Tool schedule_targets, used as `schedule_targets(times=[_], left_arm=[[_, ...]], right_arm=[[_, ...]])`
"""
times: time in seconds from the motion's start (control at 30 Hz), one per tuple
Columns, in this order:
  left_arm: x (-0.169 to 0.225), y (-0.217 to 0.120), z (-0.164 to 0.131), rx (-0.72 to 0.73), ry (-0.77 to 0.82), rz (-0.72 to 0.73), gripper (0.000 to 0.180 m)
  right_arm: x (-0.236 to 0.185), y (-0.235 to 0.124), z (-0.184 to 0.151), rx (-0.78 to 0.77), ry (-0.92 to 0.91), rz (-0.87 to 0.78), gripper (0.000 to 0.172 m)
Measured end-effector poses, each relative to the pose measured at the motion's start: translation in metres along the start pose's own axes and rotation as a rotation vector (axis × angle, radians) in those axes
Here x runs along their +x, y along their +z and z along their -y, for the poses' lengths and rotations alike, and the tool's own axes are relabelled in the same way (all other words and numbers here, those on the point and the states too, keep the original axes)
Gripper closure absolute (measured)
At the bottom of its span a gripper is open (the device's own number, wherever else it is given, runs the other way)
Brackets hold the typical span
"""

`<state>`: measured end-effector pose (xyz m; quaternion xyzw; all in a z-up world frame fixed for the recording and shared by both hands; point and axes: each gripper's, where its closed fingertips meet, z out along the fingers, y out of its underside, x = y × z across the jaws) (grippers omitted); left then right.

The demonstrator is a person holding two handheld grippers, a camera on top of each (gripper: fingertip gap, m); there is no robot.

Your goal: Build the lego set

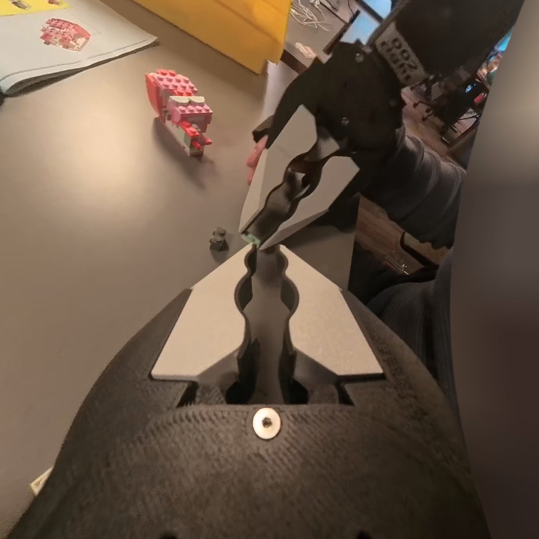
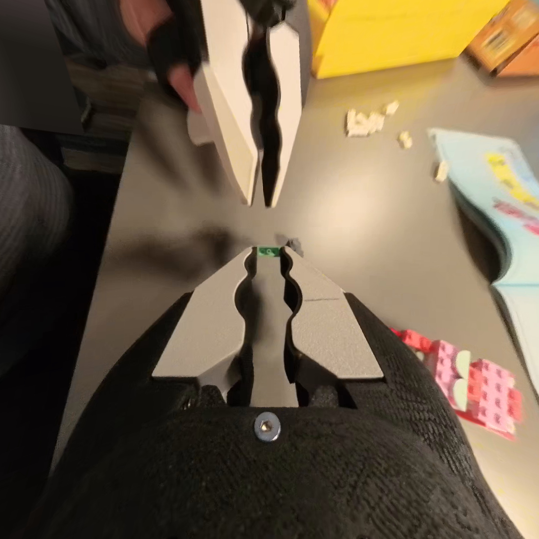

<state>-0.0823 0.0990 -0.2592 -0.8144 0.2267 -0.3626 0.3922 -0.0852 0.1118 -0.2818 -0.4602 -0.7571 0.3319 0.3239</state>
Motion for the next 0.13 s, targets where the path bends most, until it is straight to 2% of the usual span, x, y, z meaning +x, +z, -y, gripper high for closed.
schedule_targets(times=[0.07, 0.13], left_arm=[[0.001, -0.003, 0.006, 0.059, -0.031, -0.029, 0.166], [0.006, -0.011, 0.022, 0.184, 0.014, -0.045, 0.157]], right_arm=[[0.004, -0.006, 0.024, 0.152, 0.033, -0.018, 0.158], [0.012, -0.018, 0.054, 0.364, 0.161, -0.015, 0.157]])
